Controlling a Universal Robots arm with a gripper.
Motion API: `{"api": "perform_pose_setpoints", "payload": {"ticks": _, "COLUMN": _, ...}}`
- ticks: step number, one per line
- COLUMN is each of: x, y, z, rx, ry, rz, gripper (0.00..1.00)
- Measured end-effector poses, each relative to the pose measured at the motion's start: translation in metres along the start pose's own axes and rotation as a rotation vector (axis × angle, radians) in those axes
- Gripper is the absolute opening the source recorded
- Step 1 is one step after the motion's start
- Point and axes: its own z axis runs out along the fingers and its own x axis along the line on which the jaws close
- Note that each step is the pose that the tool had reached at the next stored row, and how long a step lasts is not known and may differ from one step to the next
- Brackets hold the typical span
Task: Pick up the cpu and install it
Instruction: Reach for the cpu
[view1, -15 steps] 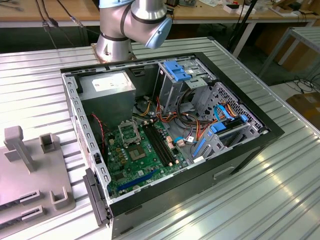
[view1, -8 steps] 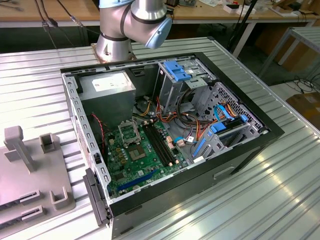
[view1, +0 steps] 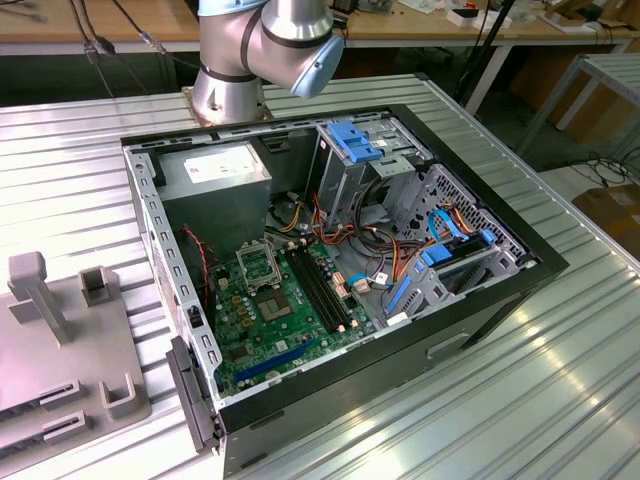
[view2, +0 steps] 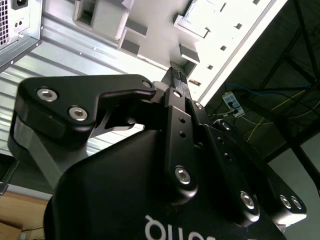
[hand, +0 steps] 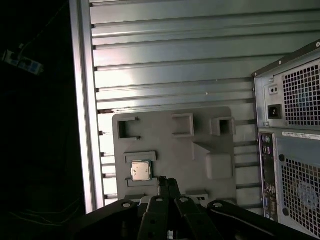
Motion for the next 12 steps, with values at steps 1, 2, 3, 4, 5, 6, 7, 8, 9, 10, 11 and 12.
{"api": "perform_pose_setpoints", "payload": {"ticks": 1, "x": 0.0002, "y": 0.0, "z": 0.0001, "rx": 0.0, "ry": 0.0005, "rz": 0.0, "gripper": 0.11}}
{"api": "perform_pose_setpoints", "payload": {"ticks": 2, "x": 0.0005, "y": 0.0, "z": 0.0002, "rx": 0.0, "ry": 0.0012, "rz": 0.0, "gripper": 0.11}}
{"api": "perform_pose_setpoints", "payload": {"ticks": 3, "x": 0.0008, "y": -0.0001, "z": 0.0002, "rx": 0.0001, "ry": 0.0019, "rz": 0.0, "gripper": 0.11}}
{"api": "perform_pose_setpoints", "payload": {"ticks": 4, "x": 0.0012, "y": -0.0001, "z": 0.0003, "rx": 0.0002, "ry": 0.0028, "rz": 0.0, "gripper": 0.11}}
{"api": "perform_pose_setpoints", "payload": {"ticks": 5, "x": 0.0014, "y": -0.0001, "z": 0.0004, "rx": 0.0002, "ry": 0.0035, "rz": 0.0, "gripper": 0.11}}
{"api": "perform_pose_setpoints", "payload": {"ticks": 6, "x": 0.0019, "y": -0.0002, "z": 0.0005, "rx": 0.0003, "ry": 0.0045, "rz": 0.0, "gripper": 0.11}}
{"api": "perform_pose_setpoints", "payload": {"ticks": 7, "x": 0.0022, "y": -0.0002, "z": 0.0006, "rx": 0.0004, "ry": 0.0053, "rz": 0.0, "gripper": 0.11}}
{"api": "perform_pose_setpoints", "payload": {"ticks": 8, "x": 0.0025, "y": -0.0002, "z": 0.0007, "rx": 0.0004, "ry": 0.0059, "rz": 0.0, "gripper": 0.11}}
{"api": "perform_pose_setpoints", "payload": {"ticks": 9, "x": 0.0028, "y": -0.0003, "z": 0.0007, "rx": 0.0004, "ry": 0.0065, "rz": 0.0, "gripper": 0.11}}
{"api": "perform_pose_setpoints", "payload": {"ticks": 10, "x": 0.003, "y": -0.0003, "z": 0.0008, "rx": 0.0005, "ry": 0.0071, "rz": 0.0, "gripper": 0.11}}
{"api": "perform_pose_setpoints", "payload": {"ticks": 11, "x": 0.0033, "y": -0.0003, "z": 0.0008, "rx": 0.0006, "ry": 0.0078, "rz": 0.0, "gripper": 0.11}}
{"api": "perform_pose_setpoints", "payload": {"ticks": 12, "x": 0.0035, "y": -0.0003, "z": 0.0009, "rx": 0.0006, "ry": 0.0085, "rz": 0.0, "gripper": 0.11}}
